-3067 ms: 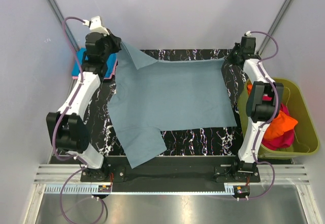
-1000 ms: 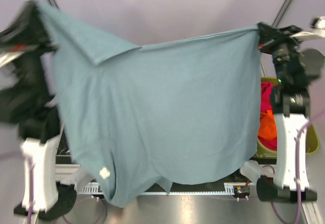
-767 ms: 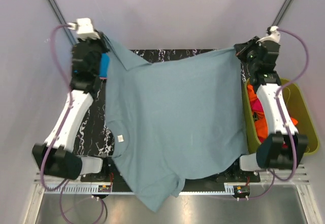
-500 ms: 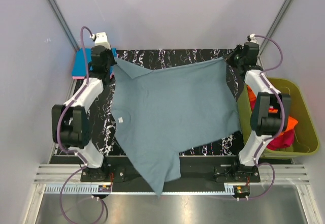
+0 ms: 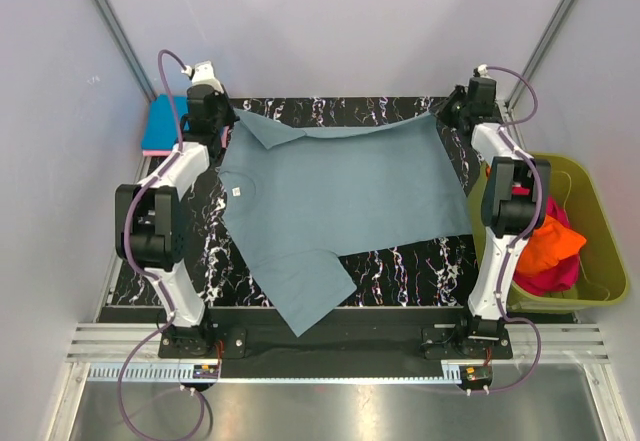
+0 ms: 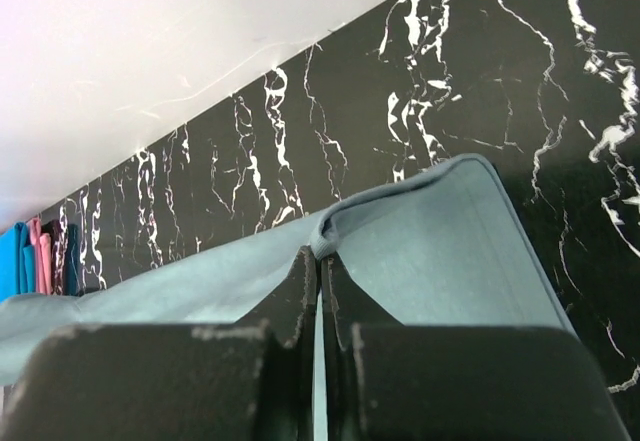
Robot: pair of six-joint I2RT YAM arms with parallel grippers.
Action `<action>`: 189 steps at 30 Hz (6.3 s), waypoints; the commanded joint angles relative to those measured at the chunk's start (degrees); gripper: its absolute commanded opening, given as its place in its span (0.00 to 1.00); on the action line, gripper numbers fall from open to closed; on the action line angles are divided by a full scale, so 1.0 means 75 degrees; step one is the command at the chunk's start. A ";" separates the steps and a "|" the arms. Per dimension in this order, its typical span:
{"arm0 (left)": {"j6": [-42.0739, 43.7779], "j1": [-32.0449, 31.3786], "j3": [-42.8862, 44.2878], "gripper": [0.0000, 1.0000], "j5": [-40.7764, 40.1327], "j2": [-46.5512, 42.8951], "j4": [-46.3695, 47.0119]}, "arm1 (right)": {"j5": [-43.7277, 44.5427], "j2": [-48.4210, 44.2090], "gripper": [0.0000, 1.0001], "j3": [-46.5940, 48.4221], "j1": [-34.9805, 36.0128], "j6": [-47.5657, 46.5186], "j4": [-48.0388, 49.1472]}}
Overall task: Fold and stack the t-shirts
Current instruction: Fold the tshirt
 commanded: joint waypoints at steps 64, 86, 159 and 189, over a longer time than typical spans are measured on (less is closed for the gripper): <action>-0.1681 0.0013 -0.2606 0.00 0.2032 -0.3042 -0.3559 | 0.0288 0.0085 0.02 0.0910 -0.0312 -0.1222 -0.3554; -0.1225 0.0329 0.0319 0.00 0.1587 -0.1520 -0.3430 | 0.0042 0.2216 0.04 0.4888 -0.0312 -0.0660 -0.3590; -0.1412 0.0634 -0.2254 0.00 0.3309 -0.2831 -0.3196 | 0.0593 0.0132 0.00 0.0886 -0.0558 -0.1129 -0.3343; -0.1447 0.0552 -0.2700 0.00 0.3462 -0.2831 -0.3219 | 0.0990 0.0378 0.06 0.0523 -0.0558 -0.1105 -0.3590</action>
